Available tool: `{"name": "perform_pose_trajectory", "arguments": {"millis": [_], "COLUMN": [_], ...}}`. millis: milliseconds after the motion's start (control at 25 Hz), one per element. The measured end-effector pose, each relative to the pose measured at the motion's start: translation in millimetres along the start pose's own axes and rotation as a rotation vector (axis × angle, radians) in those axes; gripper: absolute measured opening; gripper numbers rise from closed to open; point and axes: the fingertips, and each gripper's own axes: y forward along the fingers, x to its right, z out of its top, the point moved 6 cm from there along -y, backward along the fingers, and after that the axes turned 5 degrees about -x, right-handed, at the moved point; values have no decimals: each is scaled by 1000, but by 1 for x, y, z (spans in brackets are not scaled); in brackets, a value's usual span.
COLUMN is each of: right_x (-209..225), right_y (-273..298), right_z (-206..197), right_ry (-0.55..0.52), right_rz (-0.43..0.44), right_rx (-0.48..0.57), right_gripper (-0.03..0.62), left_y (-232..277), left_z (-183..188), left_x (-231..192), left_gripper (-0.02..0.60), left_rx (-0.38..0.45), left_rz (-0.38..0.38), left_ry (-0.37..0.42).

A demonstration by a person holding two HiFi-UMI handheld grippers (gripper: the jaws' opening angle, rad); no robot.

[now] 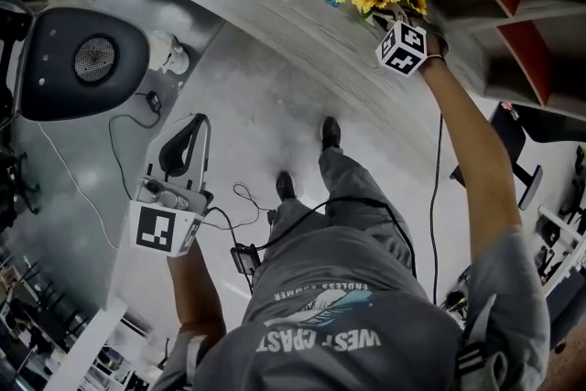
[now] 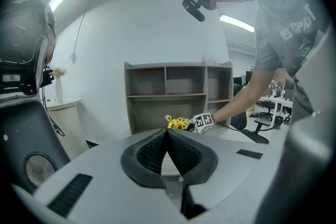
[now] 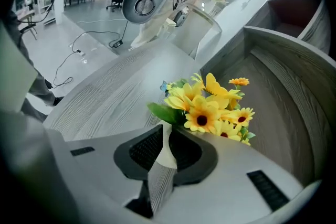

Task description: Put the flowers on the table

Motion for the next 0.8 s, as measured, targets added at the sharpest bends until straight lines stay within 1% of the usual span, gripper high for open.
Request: {"name": "perform_pose_trajectory", "arguments": {"millis": [200,400,480,640,720,800], "right_x": [3,-6,-2,33,41,43], "right_y": [-8,-26,-52,-142,-172,-190], "right_z": [-4,-10,2,45,57,64], "right_ry": [-2,12,7,13,50,114], "right_rz": [1,-29,-52,-131,-153,-157], "right_rx": [4,39,57,99,138,193], "right_gripper": [69,61,57,51,48,41], "left_y": [3,1,-13,-57,-67,-68], "left_z": [1,-16,-12,29,35,31], "left_x": [-1,7,5,-13,-17,-20], "left_gripper": [14,14,14,14,14,14], "left_rx": [18,33,42,81,88,88], "left_rz": [3,5,15,30,35,42], "left_ry": [6,18,23,42,55,65]}}
